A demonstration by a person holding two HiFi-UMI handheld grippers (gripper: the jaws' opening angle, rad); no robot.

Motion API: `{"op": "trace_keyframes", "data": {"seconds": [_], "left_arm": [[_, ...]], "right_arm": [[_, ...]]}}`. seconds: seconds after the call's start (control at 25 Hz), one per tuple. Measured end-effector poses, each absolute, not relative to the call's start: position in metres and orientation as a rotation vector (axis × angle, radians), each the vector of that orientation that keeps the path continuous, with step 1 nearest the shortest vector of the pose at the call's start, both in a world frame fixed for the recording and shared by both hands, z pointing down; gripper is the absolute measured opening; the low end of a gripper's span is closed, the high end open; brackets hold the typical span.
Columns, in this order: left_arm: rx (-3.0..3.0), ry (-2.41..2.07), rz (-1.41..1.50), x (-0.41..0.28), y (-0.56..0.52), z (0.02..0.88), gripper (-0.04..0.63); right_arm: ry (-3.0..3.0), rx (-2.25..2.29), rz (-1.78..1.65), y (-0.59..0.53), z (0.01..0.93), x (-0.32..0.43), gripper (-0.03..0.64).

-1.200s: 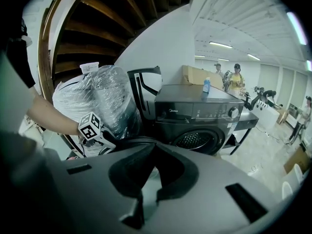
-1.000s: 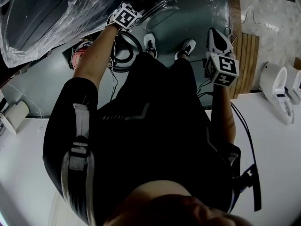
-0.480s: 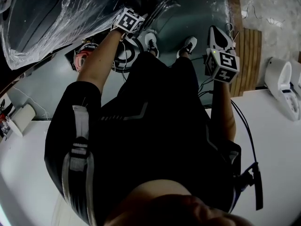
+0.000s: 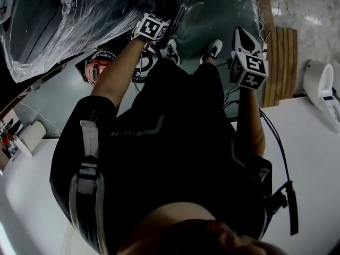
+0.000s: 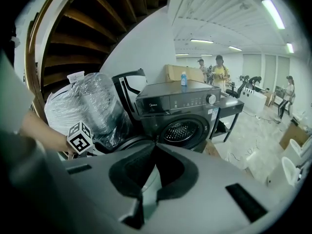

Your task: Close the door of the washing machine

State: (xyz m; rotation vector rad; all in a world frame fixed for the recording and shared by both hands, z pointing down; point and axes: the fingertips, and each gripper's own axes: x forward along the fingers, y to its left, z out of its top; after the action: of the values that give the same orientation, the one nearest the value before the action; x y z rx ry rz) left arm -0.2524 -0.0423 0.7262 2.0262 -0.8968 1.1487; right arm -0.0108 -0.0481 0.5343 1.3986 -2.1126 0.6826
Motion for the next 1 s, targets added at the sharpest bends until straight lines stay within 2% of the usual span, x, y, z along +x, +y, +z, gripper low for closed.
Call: {"op": "trace_keyframes", "data": {"seconds": [1.0], "left_arm": [[1.870,-0.901,1.136,-0.153,-0.033,0.724,0.152]], "right_arm": [[-1.998,1.519,0.836,-0.034,0.574,0.095,0.005]]}}
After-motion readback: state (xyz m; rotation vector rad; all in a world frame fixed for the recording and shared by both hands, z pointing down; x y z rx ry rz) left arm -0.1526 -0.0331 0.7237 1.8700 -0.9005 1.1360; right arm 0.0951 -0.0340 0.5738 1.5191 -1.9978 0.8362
